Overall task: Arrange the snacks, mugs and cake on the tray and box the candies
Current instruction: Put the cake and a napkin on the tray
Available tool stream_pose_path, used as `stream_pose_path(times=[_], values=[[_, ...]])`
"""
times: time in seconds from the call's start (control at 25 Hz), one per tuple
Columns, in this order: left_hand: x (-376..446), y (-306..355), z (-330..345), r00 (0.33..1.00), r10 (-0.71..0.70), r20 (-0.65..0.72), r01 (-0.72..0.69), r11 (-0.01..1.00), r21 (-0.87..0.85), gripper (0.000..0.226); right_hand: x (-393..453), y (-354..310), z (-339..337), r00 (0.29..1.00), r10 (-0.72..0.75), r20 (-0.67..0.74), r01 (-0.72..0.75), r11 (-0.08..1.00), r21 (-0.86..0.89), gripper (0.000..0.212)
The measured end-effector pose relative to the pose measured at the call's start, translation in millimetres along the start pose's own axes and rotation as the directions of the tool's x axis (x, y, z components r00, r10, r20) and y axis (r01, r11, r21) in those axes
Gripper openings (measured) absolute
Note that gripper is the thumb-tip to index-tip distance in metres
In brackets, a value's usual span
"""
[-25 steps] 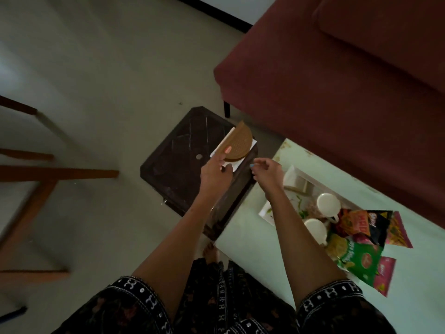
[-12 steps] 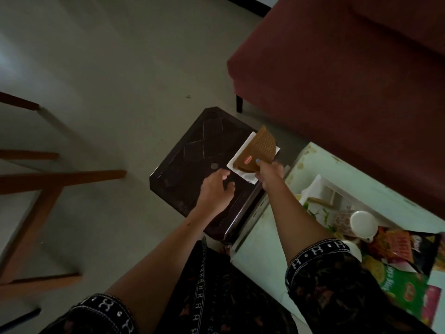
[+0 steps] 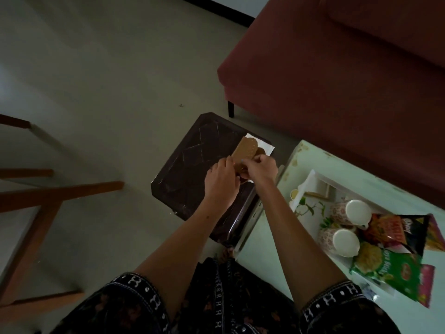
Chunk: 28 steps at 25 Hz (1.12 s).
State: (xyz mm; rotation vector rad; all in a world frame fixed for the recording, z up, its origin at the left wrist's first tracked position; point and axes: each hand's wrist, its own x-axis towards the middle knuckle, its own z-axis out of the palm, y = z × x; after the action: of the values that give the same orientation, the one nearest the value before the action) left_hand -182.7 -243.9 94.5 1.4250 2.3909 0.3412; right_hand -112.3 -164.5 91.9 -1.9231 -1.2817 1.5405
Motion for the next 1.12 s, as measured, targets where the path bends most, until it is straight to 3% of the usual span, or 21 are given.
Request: stream_pose_path(times=[0.08,0.2,0.32,0.4,0.48,0.6,0.76,0.88,1.12], values=[[-6,5,0,1.0,0.018,-0.009,-0.017,0.998,0.06,0.035,-18,0,-10,0.997,-0.081,-0.008,0.08,0.993,-0.092,0.013],[-23,20,5,0.999,0.014,0.037,-0.013,1.0,-0.023,0.018,-40,0,-32,0.969,-0.244,-0.028,0.23,0.943,-0.242,0.01],[-36,42,16,0.997,-0.015,0.074,0.023,0.994,-0.108,0.016,-52,15,-60,0.9,-0.394,-0.188,0.283,0.854,-0.436,0.013],[-45,59,28,0.997,-0.02,0.079,0.033,0.986,-0.166,0.022,-53,37,-84,0.895,-0.358,-0.266,0.205,0.86,-0.466,0.03],[-55,76,45,0.998,0.011,0.069,0.005,0.975,-0.222,0.026,-47,63,-108,0.94,-0.25,-0.232,0.129,0.889,-0.438,0.043],[-69,102,78,0.992,0.058,0.115,-0.016,0.943,-0.332,0.028,-38,103,-138,0.968,-0.204,-0.146,0.13,0.905,-0.404,0.035],[-80,134,126,0.984,0.05,0.172,0.043,0.865,-0.501,0.023,-25,144,-171,0.972,-0.151,-0.18,0.057,0.895,-0.442,0.025],[-80,149,159,0.975,0.1,0.2,0.023,0.847,-0.531,0.026,-9,165,-185,0.978,-0.099,-0.184,0.001,0.884,-0.467,0.022],[-65,154,212,0.976,0.052,0.211,0.066,0.854,-0.515,0.031,28,195,-180,0.98,-0.027,-0.196,-0.065,0.891,-0.448,0.026]])
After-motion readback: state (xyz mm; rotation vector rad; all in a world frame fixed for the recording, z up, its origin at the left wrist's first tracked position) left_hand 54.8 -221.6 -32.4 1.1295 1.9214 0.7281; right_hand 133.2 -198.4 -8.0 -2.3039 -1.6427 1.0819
